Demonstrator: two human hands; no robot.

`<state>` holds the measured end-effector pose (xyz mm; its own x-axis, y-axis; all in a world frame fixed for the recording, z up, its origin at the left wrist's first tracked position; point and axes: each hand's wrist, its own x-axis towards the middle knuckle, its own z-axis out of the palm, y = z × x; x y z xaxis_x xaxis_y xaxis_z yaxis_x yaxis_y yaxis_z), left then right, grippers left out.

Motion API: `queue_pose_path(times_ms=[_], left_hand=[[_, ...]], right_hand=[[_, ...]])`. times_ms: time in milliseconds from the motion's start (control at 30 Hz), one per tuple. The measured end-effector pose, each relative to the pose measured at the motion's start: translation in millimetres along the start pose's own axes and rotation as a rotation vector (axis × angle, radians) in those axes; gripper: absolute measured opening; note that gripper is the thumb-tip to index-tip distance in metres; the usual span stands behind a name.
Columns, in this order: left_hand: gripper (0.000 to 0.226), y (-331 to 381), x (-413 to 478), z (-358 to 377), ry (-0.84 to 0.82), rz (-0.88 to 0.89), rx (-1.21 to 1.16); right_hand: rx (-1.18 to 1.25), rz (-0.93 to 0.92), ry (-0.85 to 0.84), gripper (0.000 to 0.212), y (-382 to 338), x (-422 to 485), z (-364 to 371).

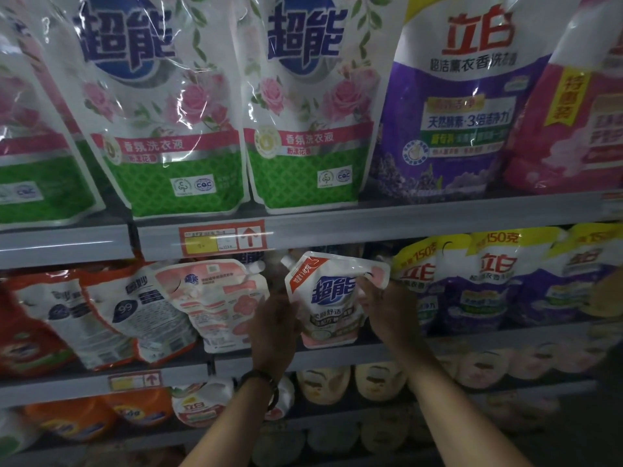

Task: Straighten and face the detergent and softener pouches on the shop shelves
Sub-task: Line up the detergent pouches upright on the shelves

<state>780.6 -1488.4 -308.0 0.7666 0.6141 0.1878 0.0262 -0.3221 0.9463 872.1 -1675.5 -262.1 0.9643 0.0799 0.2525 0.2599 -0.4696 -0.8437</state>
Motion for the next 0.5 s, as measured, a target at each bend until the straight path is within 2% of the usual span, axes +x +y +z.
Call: queue_pose_path(times_ms=[100, 200, 333, 433, 500], left_hand=[[0.024, -3.7, 0.6, 3.1, -0.026, -0.055, -0.062], [0.027, -2.5, 0.3, 3.2, -0.048, -0.027, -0.054], [0.02, 4.5, -0.1, 1.8, -0.057, -0.044, -0.049], [0.017, 5.4, 1.4, -0.5, -0.055, -0.05, -0.046], [0.023, 9.2, 0.1, -2.8, -0.057, -0.042, -0.021]], right_hand=[[-0.005, 0.003, 0.008, 0.022, 2.5, 1.0, -1.6], [-0.015, -0.014, 0.043, 0.018, 5.3, 3.5, -1.2], [0.014, 0.005, 0.041, 0.029, 10.0, 6.8, 1.3], [0.014, 0.022, 0.031, 0.025, 7.6, 8.0, 0.1], [0.005, 0.029, 0.014, 0.023, 7.7, 8.3, -0.5]])
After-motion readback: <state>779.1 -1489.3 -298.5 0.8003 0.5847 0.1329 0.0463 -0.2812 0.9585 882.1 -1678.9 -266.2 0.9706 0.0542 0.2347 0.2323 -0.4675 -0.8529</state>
